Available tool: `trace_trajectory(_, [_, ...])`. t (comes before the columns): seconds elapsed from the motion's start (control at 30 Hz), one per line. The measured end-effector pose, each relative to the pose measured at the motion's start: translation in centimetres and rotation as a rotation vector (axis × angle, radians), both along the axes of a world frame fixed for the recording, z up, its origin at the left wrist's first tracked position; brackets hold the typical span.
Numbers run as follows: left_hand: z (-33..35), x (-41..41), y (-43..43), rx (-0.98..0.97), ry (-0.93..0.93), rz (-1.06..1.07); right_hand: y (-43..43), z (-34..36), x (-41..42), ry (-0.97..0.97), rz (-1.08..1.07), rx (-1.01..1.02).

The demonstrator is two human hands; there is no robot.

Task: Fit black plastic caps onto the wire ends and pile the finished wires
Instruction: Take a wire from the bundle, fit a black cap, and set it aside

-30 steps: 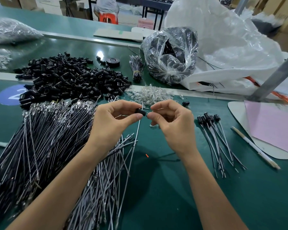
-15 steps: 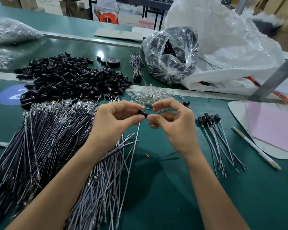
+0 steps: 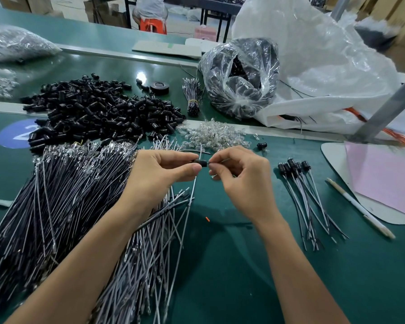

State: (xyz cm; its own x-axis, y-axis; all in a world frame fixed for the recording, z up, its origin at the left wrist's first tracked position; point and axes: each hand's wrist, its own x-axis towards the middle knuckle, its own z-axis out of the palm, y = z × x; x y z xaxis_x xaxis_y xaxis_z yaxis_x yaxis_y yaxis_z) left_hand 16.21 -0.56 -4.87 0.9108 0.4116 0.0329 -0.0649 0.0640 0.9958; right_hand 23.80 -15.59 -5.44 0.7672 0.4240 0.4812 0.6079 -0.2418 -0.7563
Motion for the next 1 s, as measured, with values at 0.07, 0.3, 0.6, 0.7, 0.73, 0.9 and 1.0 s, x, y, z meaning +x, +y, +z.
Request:
trace_trajectory(0.07, [-0.06,0.0,0.02,0.011,0.015,-0.022,0.0,-0.03,-0.03,-0.015,-0.021,-0.015])
trace_trajectory(0.3, [-0.2,0.1,-0.44,-0.008,-0.032,0.027,0.07,0.22,-0.54,-0.202,-0.093,-0.089])
trace_trajectory(0.6, [-0.54,0.09,-0.49,0.061,-0.041,0.061,0.32,-0.11,-0.84,-0.36,-0.134,-0.204])
trace_trajectory(0.7, [-0.47,0.12,-0.6,0.065,-0.046,0.059,0.3,-0.1,-0.76,-0.293,-0.113,-0.175])
trace_trajectory(0.73, [-0.46,0.12,-0.62,0.073,-0.046,0.06,0.3,-0.09,-0.77,-0.273,-0.106,-0.167])
trace_trajectory(0.9, [-0.47,0.21,-0.9,0.115,-0.038,0.069,0.4,-0.12,-0.82,-0.204,-0.1,-0.109])
trace_trajectory(1.0, [-0.46,0.27,-0.95,0.118,-0.04,0.074,0.53,-0.18,-0.81,-0.187,-0.117,-0.093])
